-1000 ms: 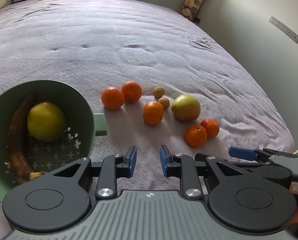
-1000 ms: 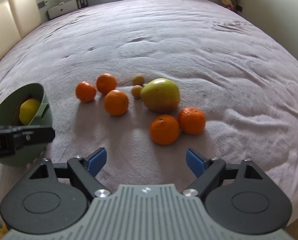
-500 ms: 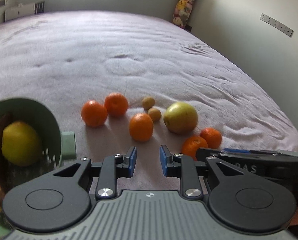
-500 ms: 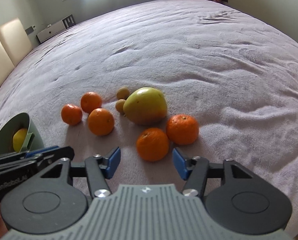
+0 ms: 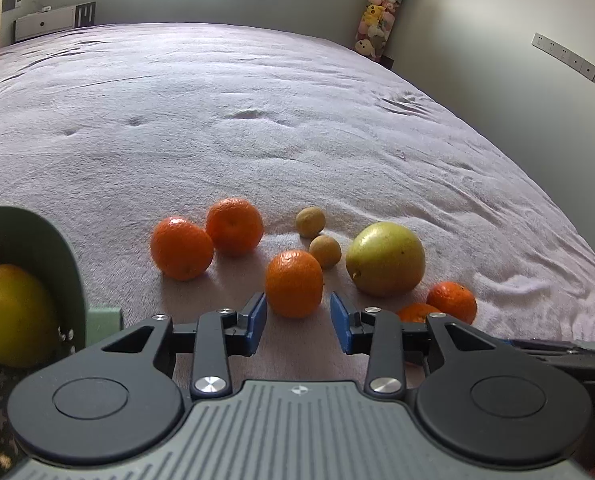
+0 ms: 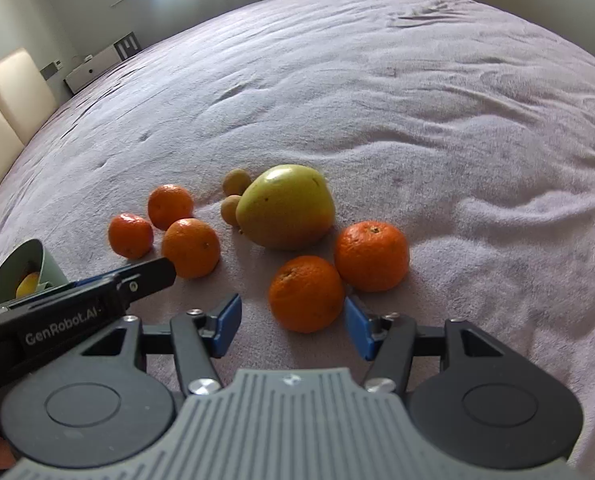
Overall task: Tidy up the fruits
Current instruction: 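Move the right tool to a mandarin and grasp it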
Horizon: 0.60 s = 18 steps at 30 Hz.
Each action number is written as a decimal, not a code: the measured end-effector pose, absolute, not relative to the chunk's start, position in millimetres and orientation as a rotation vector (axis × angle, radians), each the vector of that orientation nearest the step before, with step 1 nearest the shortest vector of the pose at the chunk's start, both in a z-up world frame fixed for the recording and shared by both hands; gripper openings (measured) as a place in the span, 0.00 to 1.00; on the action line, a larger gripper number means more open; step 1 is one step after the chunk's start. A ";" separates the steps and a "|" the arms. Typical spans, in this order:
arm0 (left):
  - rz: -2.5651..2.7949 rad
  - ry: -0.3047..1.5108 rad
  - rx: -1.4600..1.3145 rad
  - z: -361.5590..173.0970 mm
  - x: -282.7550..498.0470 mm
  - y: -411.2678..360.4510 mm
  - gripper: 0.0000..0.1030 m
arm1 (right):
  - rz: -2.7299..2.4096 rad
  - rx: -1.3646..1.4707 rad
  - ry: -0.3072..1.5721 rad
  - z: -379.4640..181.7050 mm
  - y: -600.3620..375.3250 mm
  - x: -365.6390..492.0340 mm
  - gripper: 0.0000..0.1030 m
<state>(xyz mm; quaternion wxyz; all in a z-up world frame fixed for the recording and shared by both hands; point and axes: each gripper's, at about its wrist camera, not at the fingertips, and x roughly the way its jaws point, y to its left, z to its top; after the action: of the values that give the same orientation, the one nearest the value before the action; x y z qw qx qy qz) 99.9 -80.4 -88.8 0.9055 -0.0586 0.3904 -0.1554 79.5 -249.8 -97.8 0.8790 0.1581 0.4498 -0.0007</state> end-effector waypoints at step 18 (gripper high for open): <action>-0.301 0.834 -0.009 -105.8 127.6 -94.9 0.47 | -0.038 0.368 0.969 -113.0 -250.0 90.2 0.49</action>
<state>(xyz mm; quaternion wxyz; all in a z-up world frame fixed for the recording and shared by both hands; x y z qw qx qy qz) 127.6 -94.9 -105.8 0.9033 -0.0042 0.4034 -0.1458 90.2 -250.0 -113.0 0.8687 0.1757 0.4629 -0.0182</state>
